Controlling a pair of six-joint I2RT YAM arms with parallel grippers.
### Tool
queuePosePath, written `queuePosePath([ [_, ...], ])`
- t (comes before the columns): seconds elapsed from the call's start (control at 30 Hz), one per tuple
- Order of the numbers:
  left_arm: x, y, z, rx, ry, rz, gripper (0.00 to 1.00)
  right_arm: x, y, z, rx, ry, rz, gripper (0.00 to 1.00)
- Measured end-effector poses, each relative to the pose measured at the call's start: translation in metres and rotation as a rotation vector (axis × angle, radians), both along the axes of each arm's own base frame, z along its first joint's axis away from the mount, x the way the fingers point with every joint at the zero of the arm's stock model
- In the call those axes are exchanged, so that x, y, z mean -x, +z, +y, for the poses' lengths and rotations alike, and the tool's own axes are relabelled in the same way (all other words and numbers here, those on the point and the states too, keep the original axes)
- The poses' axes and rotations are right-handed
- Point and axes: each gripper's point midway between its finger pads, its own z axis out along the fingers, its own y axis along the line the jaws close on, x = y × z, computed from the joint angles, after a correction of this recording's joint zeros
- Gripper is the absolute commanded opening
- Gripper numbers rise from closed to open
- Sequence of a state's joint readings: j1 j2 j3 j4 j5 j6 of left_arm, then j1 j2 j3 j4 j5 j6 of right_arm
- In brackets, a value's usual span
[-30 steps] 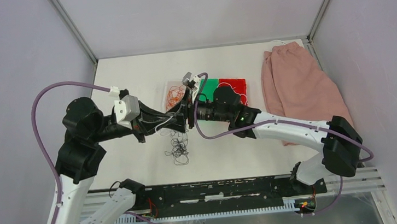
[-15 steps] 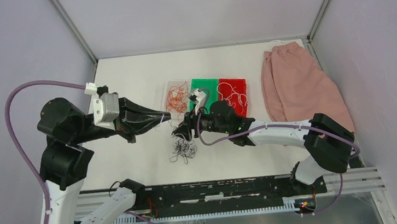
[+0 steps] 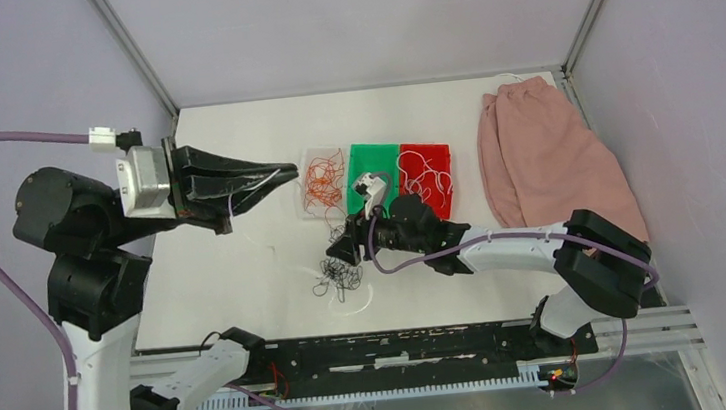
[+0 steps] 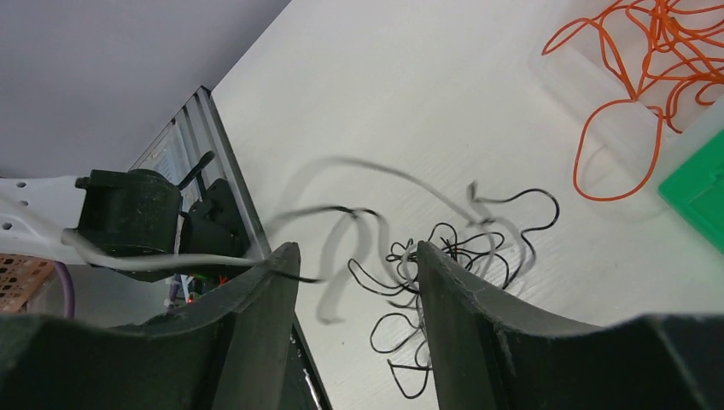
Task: Untangle the cables
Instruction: Untie the cable.
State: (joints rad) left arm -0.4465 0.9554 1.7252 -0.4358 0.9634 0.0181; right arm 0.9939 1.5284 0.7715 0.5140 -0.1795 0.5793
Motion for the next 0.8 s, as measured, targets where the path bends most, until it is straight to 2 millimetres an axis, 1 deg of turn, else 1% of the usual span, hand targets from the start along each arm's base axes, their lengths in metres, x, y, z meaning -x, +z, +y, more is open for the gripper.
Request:
queuePosePath([
  [0.2,-0.004,0.037,0.005,0.066,0.055,-0.096,0.03,0.002,-0.003,-0.005,0.009,-0.008,0.002,0.60],
  [0.37,-0.007,0.065,0.011,0.117,0.107,-0.193,0.03,0.005,-0.017,-0.016,0.043,-0.024,0.013,0.60],
  [0.5,-0.007,0.089,0.016,0.163,0.147,-0.276,0.03,0.006,-0.025,-0.020,0.065,-0.029,0.020,0.60],
  [0.67,-0.005,0.120,0.025,0.222,0.203,-0.394,0.03,0.006,-0.026,-0.021,0.070,-0.030,0.019,0.61],
  [0.8,-0.004,0.138,0.035,0.266,0.265,-0.485,0.03,0.006,-0.027,-0.023,0.080,-0.033,0.017,0.66],
])
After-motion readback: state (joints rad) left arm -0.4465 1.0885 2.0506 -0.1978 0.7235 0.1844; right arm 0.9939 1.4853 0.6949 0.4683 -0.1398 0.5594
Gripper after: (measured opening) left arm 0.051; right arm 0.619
